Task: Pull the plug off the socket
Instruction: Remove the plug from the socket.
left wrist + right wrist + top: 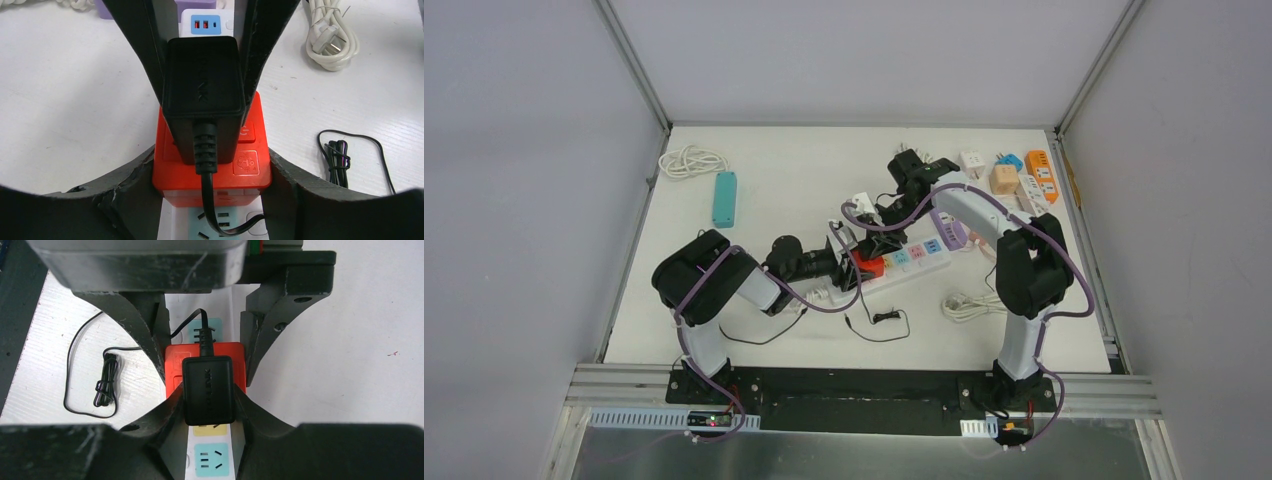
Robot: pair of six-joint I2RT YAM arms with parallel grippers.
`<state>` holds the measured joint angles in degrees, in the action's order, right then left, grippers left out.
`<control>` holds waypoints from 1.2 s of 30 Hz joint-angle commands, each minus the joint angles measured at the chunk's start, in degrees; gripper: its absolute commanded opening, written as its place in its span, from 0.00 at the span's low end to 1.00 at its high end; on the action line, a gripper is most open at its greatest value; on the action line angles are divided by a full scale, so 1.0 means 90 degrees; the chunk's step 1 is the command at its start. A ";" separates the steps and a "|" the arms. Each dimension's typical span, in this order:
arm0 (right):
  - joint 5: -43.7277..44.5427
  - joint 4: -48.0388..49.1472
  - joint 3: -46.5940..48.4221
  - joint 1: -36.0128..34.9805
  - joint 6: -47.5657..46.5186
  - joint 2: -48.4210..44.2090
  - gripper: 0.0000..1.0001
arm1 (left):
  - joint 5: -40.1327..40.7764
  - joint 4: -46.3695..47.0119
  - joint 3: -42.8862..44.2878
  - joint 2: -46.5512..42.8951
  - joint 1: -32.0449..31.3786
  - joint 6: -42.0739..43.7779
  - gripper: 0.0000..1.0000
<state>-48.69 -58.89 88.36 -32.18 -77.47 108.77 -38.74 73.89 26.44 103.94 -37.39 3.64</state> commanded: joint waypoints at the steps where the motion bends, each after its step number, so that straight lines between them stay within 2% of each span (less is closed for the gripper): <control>1: -0.0097 -0.0158 0.0008 -0.0117 -0.0059 -0.0242 0.00 | -0.0392 0.0186 0.0090 0.0093 0.0013 -0.0007 0.00; 7: 0.0576 0.0395 -0.0175 -0.0749 0.0979 -0.0478 0.00 | -0.0388 -0.0419 0.0155 0.0005 0.0023 0.0233 0.00; 9: 0.0500 0.0458 -0.0151 -0.0775 0.1185 -0.0478 0.00 | -0.0400 -0.0469 0.0161 -0.0022 0.0023 0.0261 0.00; 18: -0.0074 -0.0116 -0.0158 0.0058 0.0564 -0.0337 0.00 | -0.0383 -0.0575 -0.0075 -0.0235 0.0068 0.0416 0.00; 23: -0.0145 -0.0068 -0.0291 0.0129 0.0572 -0.0305 0.00 | -0.0414 -0.0560 -0.0094 -0.0224 0.0101 0.0374 0.00; 29: -0.0060 0.0941 -0.0252 -0.0419 0.1734 -0.0508 0.00 | -0.0461 -0.0535 0.0044 -0.0120 0.0101 0.0276 0.00; 32: -0.0024 0.1067 -0.0035 -0.0643 0.2140 -0.0422 0.00 | -0.0480 -0.0454 0.0039 -0.0096 0.0101 0.0224 0.00; 36: 0.0029 0.0999 -0.0044 -0.0644 0.2053 -0.0392 0.00 | -0.0458 -0.0443 -0.0095 -0.0148 0.0101 0.0283 0.00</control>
<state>-43.75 -53.74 86.37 -34.83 -62.81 106.21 -42.33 71.50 26.48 103.02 -36.12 5.91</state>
